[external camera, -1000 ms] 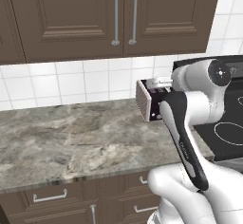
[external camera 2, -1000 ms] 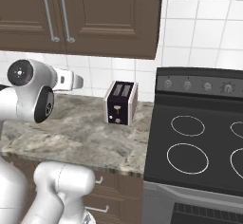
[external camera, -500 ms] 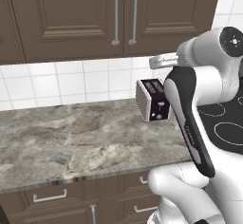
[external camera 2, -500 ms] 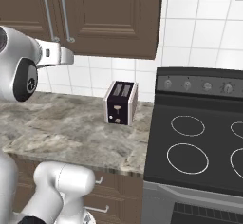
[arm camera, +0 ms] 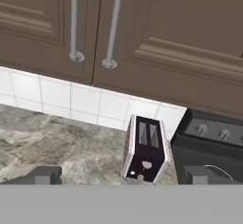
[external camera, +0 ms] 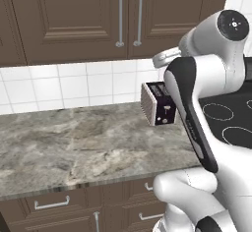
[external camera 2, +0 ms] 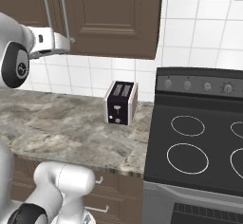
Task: Open the cabinet. Pick the spray and place it next to the sink. Then close the cabinet.
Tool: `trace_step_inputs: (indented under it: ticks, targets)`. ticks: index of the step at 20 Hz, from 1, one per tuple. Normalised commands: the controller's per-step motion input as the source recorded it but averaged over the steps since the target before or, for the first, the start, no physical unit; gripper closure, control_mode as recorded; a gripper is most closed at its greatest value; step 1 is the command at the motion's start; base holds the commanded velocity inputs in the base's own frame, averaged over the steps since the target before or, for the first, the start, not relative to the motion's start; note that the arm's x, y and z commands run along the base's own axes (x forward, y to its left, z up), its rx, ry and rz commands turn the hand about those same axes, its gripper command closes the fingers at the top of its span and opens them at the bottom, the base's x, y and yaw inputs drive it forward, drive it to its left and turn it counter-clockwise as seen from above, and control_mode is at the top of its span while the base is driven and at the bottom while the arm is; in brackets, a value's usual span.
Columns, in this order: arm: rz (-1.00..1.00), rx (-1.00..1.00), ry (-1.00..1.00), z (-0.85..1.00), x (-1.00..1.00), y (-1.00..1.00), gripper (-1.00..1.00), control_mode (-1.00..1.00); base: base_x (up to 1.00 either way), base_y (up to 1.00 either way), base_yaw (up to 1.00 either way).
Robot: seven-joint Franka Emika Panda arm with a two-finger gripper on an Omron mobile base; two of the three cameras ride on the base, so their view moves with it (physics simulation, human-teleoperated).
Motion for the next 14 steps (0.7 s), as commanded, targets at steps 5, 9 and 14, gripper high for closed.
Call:
trace_step_inputs:
  ticks: [5, 9, 14]
  targets:
    - [0.00, 0.05, -0.15, 0.17, 0.00, 0.05, -1.00, -1.00, 0.00, 0.00, 0.00]
    - [0.00, 0.16, -0.23, 0.13, 0.00, 0.12, -1.00, -1.00, 0.00, 0.00, 0.00]
    - [0.00, 0.10, -0.16, 0.01, 0.00, 0.30, -1.00, -1.00, 0.00, 0.00, 0.00]
